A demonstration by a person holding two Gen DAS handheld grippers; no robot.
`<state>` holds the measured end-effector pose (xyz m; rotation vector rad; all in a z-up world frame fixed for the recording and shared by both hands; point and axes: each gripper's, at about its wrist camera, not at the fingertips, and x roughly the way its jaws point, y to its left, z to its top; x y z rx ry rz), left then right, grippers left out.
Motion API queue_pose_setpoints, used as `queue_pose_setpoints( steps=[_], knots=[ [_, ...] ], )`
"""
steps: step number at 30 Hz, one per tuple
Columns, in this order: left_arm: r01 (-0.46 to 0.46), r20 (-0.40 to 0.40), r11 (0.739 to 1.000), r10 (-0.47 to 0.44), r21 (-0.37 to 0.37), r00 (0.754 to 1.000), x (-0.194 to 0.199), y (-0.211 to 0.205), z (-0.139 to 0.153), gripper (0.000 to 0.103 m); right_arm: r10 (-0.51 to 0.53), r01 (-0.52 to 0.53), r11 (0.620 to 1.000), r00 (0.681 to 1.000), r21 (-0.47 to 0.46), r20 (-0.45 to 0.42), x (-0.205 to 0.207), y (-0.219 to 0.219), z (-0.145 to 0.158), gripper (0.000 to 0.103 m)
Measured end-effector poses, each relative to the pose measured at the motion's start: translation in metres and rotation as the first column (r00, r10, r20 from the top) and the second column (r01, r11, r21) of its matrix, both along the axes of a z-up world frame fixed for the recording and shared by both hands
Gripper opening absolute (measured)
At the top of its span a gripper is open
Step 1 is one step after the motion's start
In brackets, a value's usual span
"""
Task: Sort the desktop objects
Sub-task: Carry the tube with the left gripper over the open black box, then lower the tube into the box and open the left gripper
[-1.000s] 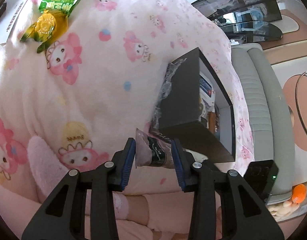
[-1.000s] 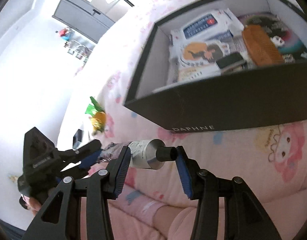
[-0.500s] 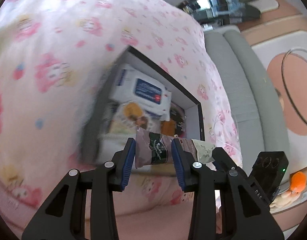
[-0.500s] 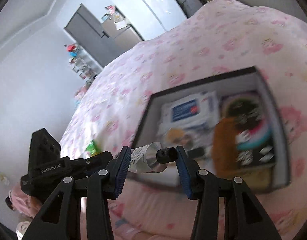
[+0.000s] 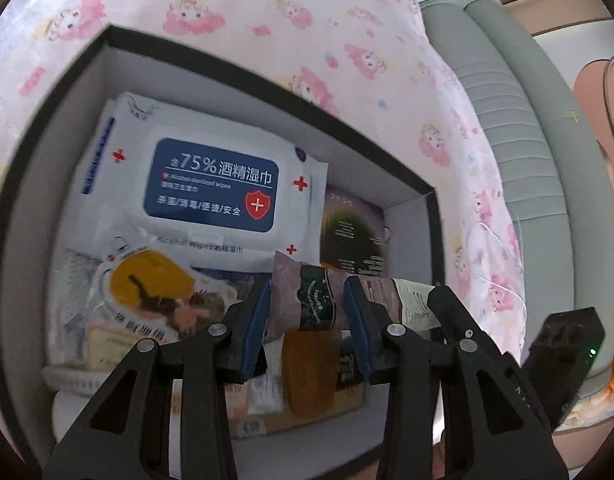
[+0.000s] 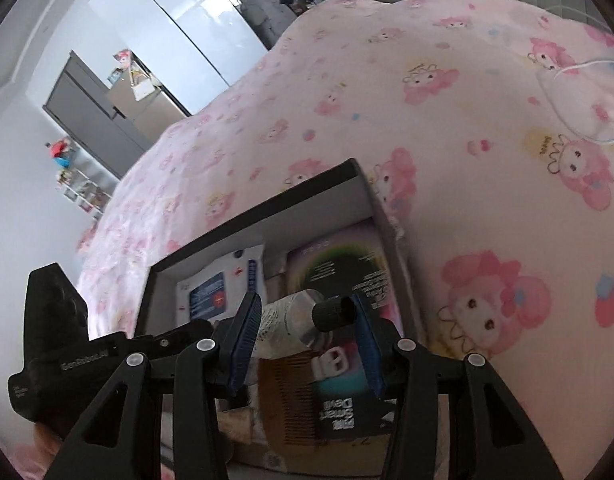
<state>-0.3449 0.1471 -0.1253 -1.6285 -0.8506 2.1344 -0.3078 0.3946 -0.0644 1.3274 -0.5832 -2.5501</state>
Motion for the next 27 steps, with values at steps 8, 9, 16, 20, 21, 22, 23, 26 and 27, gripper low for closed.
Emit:
queue_pose_setpoints(
  steps=[8,9,16,20,21,22,23,26,27],
  knots=[
    [0.021,-0.009,0.997,-0.021,-0.074,1.000,0.003,0.003,0.004,0.039,0.000,-0.002,0.990,1.000,0.141,0.012,0.007,-0.029,-0.012,0.047],
    [0.024,-0.028,0.996,-0.027,-0.080,0.999,0.005,0.003,0.010,0.039,0.001,-0.003,0.989,1.000,0.148,0.015,0.008,-0.030,-0.012,0.047],
    [0.103,-0.084,0.985,-0.116,-0.140,0.990,0.032,0.005,0.033,0.039,-0.016,0.014,1.000,0.999,0.027,0.045,0.022,-0.011,-0.009,0.047],
    [0.219,-0.018,0.946,-0.229,-0.238,0.973,0.052,0.015,0.024,0.039,0.009,-0.007,1.000,0.998,-0.023,0.067,0.027,-0.004,-0.008,0.047],
    [0.244,0.003,0.935,-0.252,-0.259,0.968,0.055,0.019,0.020,0.039,0.016,-0.015,1.000,0.997,-0.012,0.071,0.026,-0.005,-0.007,0.047],
    [0.266,0.022,0.924,-0.271,-0.276,0.962,0.057,0.023,0.016,0.040,0.024,-0.025,1.000,0.997,0.003,0.074,0.025,-0.008,-0.006,0.047],
    [0.288,0.043,0.912,-0.289,-0.293,0.957,0.059,0.027,0.012,0.039,0.037,-0.037,0.999,0.996,0.011,0.077,0.025,-0.011,-0.006,0.047],
    [0.303,0.053,0.899,-0.302,-0.316,0.952,0.058,0.035,0.004,0.039,0.084,-0.085,0.996,0.994,0.013,0.073,0.026,-0.020,-0.003,0.047],
    [0.294,0.045,0.900,-0.296,-0.320,0.954,0.055,0.035,0.004,0.039,0.096,-0.098,0.995,0.993,0.017,0.072,0.027,-0.023,-0.003,0.047]
  ],
)
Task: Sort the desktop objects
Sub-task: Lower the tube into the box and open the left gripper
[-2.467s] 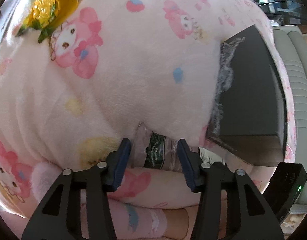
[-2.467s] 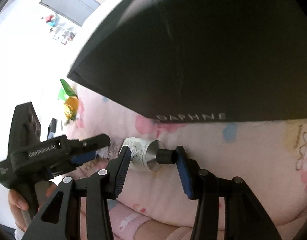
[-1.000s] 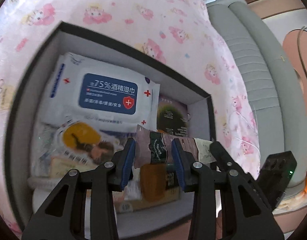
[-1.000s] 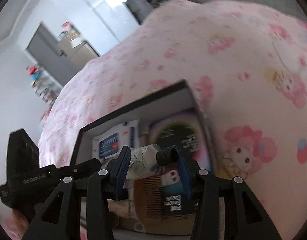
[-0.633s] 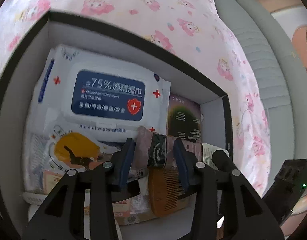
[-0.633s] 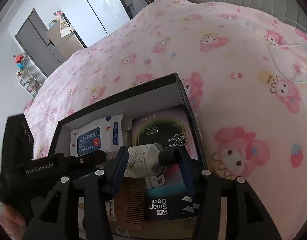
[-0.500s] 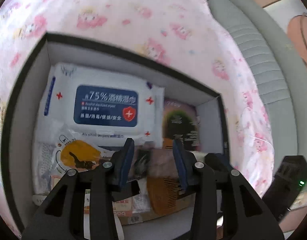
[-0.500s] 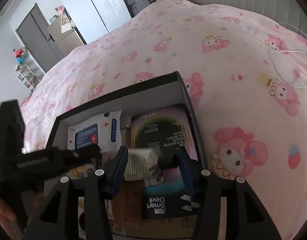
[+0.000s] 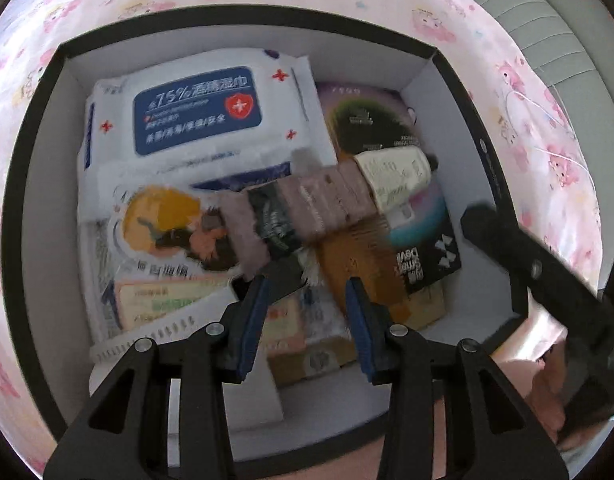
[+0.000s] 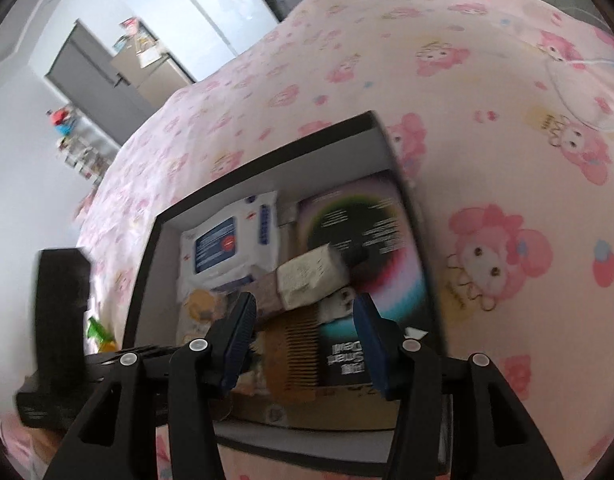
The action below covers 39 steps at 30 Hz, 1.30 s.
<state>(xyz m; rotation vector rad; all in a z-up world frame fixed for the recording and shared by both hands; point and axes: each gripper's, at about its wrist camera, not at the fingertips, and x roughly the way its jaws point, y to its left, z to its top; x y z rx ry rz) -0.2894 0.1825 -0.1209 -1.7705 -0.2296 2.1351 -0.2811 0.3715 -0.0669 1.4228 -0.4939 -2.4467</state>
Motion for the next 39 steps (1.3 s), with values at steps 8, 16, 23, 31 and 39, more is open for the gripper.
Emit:
queue_pose_setpoints(
  steps=[8,16,23,31,39],
  knots=[
    [-0.016,-0.066,1.000,0.016,0.009,0.998,-0.024,0.009,0.006,0.039,-0.013,0.013,1.000,1.000,0.024,0.007,0.000,0.001,-0.004,0.047],
    [0.001,-0.014,0.995,0.001,0.099,1.000,-0.021,0.010,-0.001,0.039,-0.021,0.021,0.999,1.000,-0.026,0.004,0.011,0.002,-0.002,0.047],
    [-0.020,0.010,0.998,0.020,0.067,1.000,-0.055,0.027,-0.004,0.039,-0.088,0.093,0.991,0.995,0.094,-0.053,0.017,0.001,0.007,0.047],
    [-0.101,-0.044,0.986,0.108,0.135,0.993,-0.062,0.009,0.011,0.039,-0.088,0.091,0.993,0.995,0.080,-0.046,0.015,-0.004,0.003,0.047],
    [-0.110,-0.083,0.987,0.120,0.118,0.989,-0.056,-0.004,0.022,0.039,-0.033,0.033,0.999,0.999,-0.002,0.009,-0.008,-0.008,-0.005,0.042]
  ],
)
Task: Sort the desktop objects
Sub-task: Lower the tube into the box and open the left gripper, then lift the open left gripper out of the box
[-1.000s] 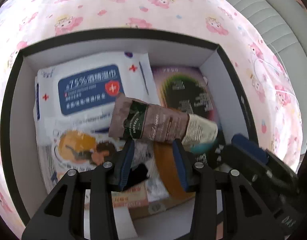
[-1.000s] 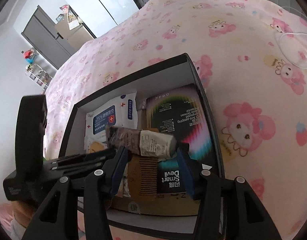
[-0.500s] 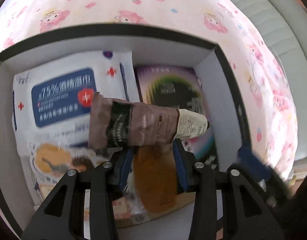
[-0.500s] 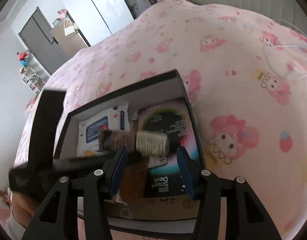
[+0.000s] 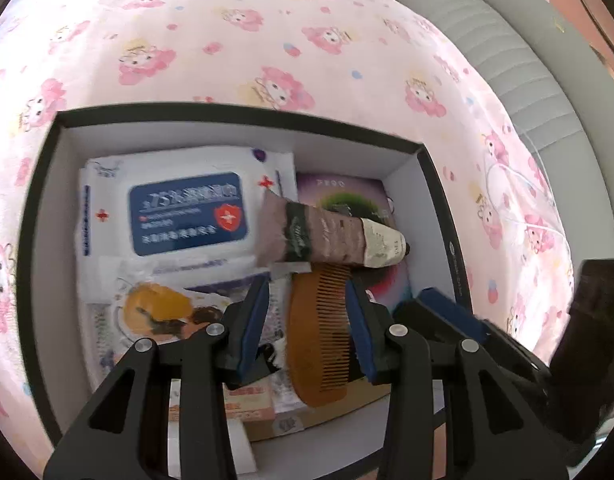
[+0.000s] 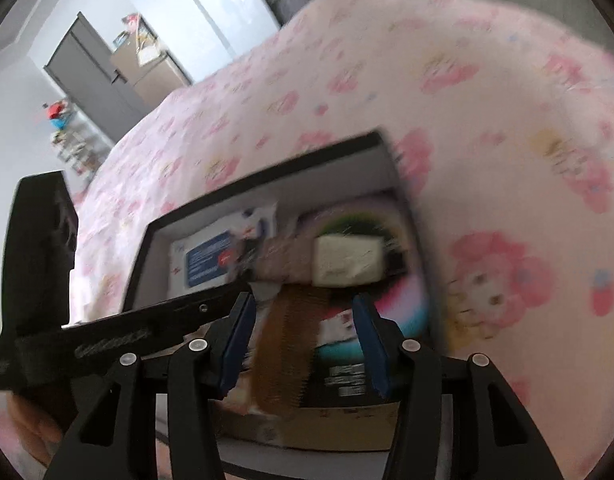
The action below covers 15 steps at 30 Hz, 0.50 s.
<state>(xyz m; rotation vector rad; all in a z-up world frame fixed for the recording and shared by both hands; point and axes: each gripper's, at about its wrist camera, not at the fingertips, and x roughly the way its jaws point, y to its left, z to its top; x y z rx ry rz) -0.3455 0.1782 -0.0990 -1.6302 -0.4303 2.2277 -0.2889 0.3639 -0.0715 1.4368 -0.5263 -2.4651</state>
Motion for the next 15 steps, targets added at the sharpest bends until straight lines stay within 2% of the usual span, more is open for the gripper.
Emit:
queue_pose_setpoints(
  steps=[2,6,7,9,12,15],
  knots=[
    [-0.013,0.006,1.000,0.013,-0.015,1.000,-0.004,-0.001,-0.002,0.039,0.003,-0.002,0.999,1.000,-0.033,0.030,-0.006,0.000,-0.005,0.042],
    [-0.005,0.027,0.998,0.006,-0.057,1.000,-0.013,0.005,-0.012,0.039,0.009,-0.008,1.000,0.999,-0.019,0.046,-0.007,-0.002,-0.008,0.040],
    [-0.005,0.033,0.997,0.007,-0.071,0.999,-0.015,0.007,-0.014,0.039,0.011,-0.011,1.000,0.999,-0.003,0.051,-0.009,-0.004,-0.009,0.039],
    [-0.009,0.042,0.995,0.013,-0.095,0.999,-0.016,0.010,-0.017,0.032,0.010,-0.015,0.998,0.998,0.063,0.066,-0.017,-0.012,-0.012,0.039],
    [-0.030,0.063,0.997,0.034,-0.067,0.997,-0.017,0.004,-0.017,0.032,-0.010,0.001,0.991,0.997,0.137,0.071,-0.033,-0.022,-0.017,0.036],
    [-0.032,0.071,0.998,0.036,-0.053,0.997,-0.030,0.005,-0.017,0.032,-0.022,0.014,0.995,0.996,0.096,0.082,-0.041,-0.019,-0.023,0.036]
  ],
)
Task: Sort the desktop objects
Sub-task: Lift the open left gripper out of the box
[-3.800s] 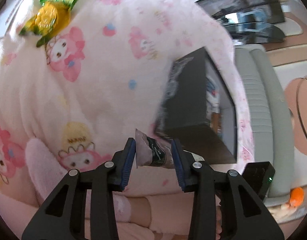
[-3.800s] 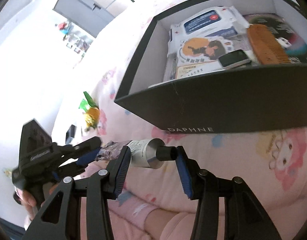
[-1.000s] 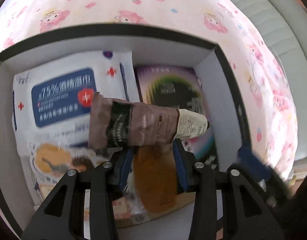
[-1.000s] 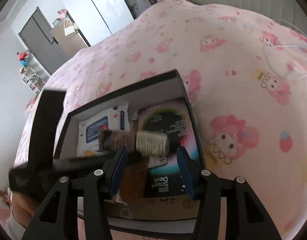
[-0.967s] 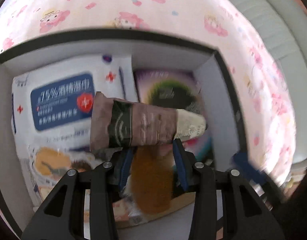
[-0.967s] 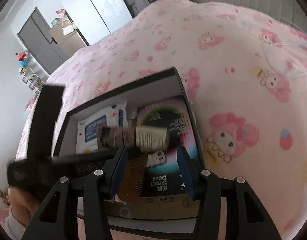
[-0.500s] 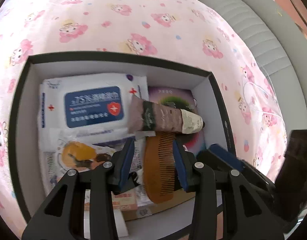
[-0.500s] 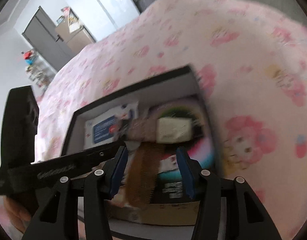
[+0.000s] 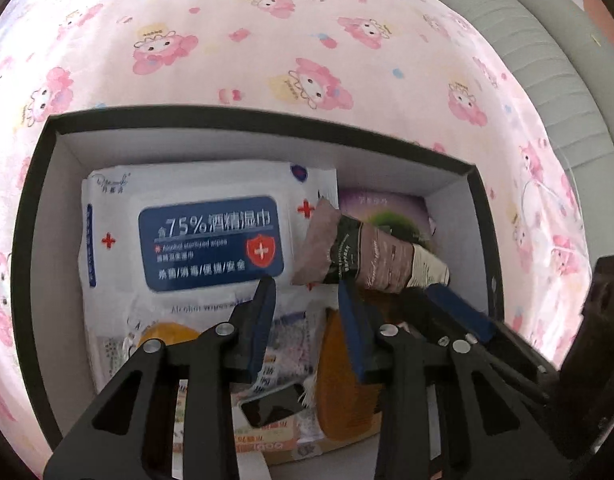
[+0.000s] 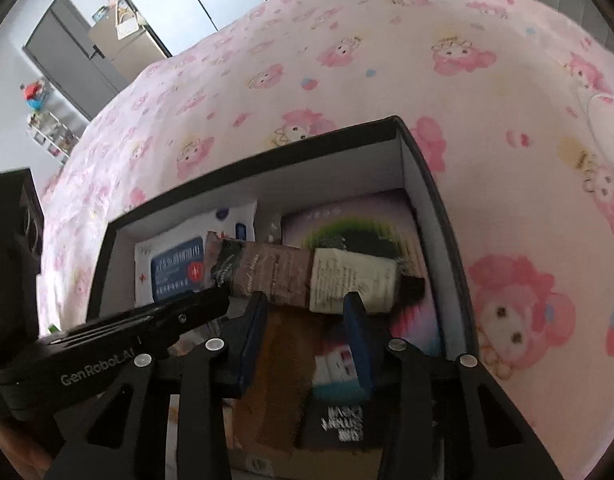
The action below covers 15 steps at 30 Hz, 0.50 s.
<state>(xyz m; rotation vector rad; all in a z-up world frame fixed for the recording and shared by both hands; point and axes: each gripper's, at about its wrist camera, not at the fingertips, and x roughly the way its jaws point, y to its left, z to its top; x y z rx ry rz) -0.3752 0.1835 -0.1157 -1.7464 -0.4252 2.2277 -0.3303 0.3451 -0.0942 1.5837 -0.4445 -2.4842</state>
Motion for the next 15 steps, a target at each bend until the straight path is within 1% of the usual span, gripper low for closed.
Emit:
queue_pose_setpoints(
  steps=[2,3,5,6,7,8,10,13,15],
  knots=[
    [0.014,-0.011,1.000,-0.014,0.003,1.000,0.000,0.003,0.004,0.032,-0.017,0.017,0.999,1.000,-0.038,0.014,0.003,0.006,-0.001,0.034],
    [0.024,-0.018,1.000,-0.024,0.005,1.000,0.002,0.004,0.007,0.032,-0.022,0.022,0.998,1.000,-0.056,0.005,0.008,0.009,0.004,0.034],
    [0.042,-0.031,0.999,-0.042,0.009,0.999,0.005,0.007,0.012,0.032,-0.022,0.016,0.995,0.998,-0.100,-0.054,0.023,0.015,0.024,0.035],
    [0.047,-0.033,0.999,-0.047,0.008,0.998,0.006,0.007,0.013,0.032,-0.020,0.011,0.994,0.996,-0.107,-0.088,0.031,0.017,0.034,0.036],
    [0.049,-0.029,0.999,-0.048,0.005,0.998,0.006,0.007,0.012,0.032,-0.017,0.007,0.996,0.993,-0.091,-0.116,0.039,0.018,0.040,0.040],
    [0.045,-0.023,0.999,-0.045,0.004,0.999,0.006,0.006,0.010,0.032,-0.014,0.005,0.997,0.993,-0.072,-0.120,0.044,0.017,0.042,0.040],
    [0.030,-0.013,0.999,-0.030,0.019,0.999,0.002,0.001,0.007,0.032,0.018,-0.023,0.998,0.996,-0.063,-0.083,0.044,0.014,0.033,0.040],
    [0.004,-0.014,0.999,-0.003,0.041,1.000,-0.003,-0.006,0.007,0.032,0.047,-0.049,0.996,0.999,-0.081,-0.022,0.036,0.009,0.016,0.040],
    [-0.009,-0.019,0.999,0.010,0.051,1.000,-0.005,-0.010,0.009,0.032,0.063,-0.062,0.996,0.998,-0.056,-0.001,0.029,0.004,0.007,0.040]
  ],
)
